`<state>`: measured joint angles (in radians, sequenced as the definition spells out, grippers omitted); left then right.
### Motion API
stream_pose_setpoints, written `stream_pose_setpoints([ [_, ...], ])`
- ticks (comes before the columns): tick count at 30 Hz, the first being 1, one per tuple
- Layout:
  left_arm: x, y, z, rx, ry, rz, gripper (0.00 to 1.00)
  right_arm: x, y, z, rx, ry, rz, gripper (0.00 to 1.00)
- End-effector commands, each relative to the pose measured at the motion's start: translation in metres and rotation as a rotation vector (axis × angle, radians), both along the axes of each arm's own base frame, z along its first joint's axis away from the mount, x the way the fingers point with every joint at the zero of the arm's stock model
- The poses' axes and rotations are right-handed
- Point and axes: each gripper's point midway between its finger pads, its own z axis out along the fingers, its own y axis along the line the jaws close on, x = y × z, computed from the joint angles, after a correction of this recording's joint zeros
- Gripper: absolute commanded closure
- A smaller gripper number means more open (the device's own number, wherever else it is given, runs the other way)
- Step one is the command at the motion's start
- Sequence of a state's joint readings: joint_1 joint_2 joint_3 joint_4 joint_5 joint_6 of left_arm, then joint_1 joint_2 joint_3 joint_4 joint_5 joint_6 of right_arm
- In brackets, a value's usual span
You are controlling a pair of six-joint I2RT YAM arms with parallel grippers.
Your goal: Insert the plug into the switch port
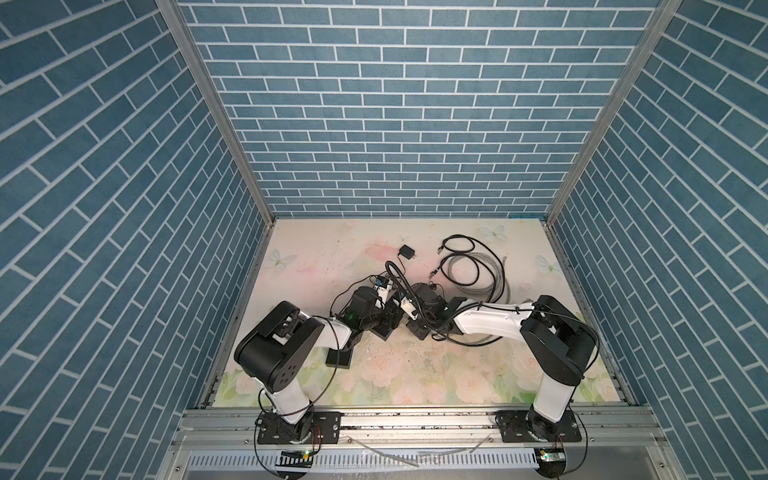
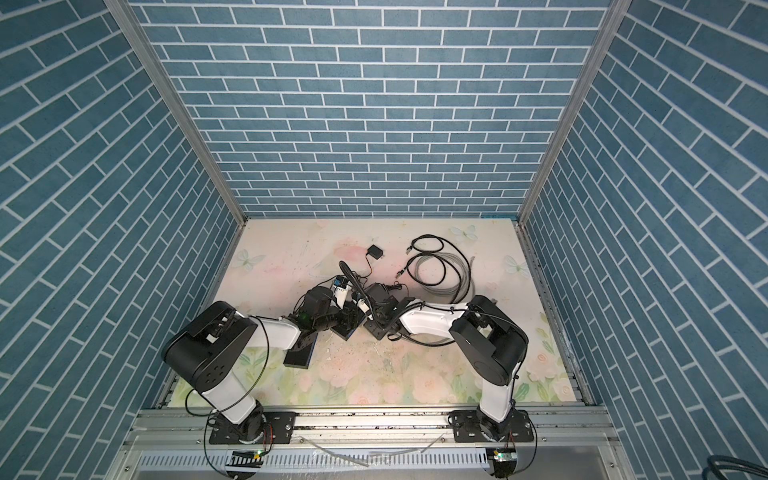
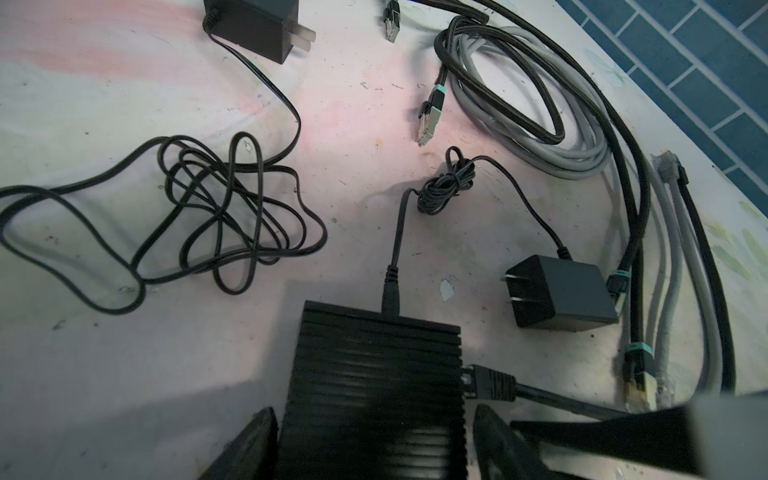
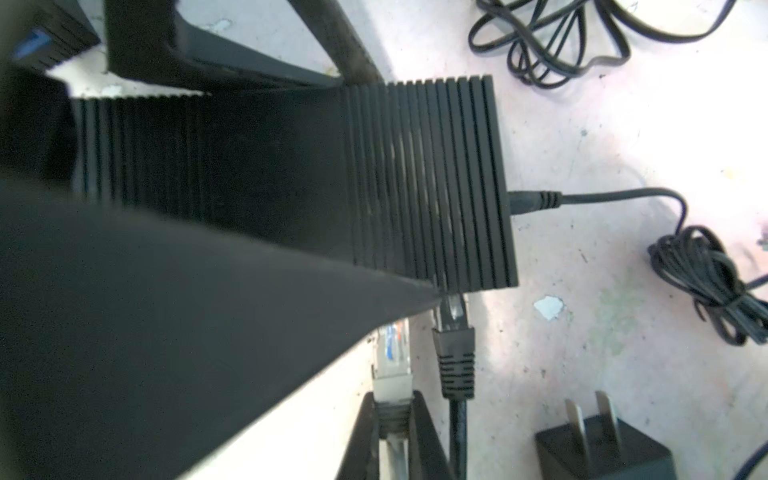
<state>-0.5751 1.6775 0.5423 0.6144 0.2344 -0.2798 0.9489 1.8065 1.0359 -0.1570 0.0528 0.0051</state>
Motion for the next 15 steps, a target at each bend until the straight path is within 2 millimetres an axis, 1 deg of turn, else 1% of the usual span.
stream_pose_setpoints([
  [1,-0.003,-0.002,0.017,-0.005,-0.046,-0.016,0.24,-0.006,-0.003,0.012,0.027,0.023,-0.043,1.0],
  [7,0.005,0.007,0.028,0.031,-0.113,0.021,0.23,-0.018,-0.012,0.011,-0.009,0.098,-0.055,1.0],
  [11,0.006,0.008,0.02,0.052,-0.118,0.02,0.23,-0.026,-0.013,0.009,-0.043,0.158,-0.054,1.0],
  [15,0.002,0.009,0.008,0.051,-0.103,0.012,0.24,-0.031,-0.014,0.006,-0.076,0.213,-0.065,1.0],
])
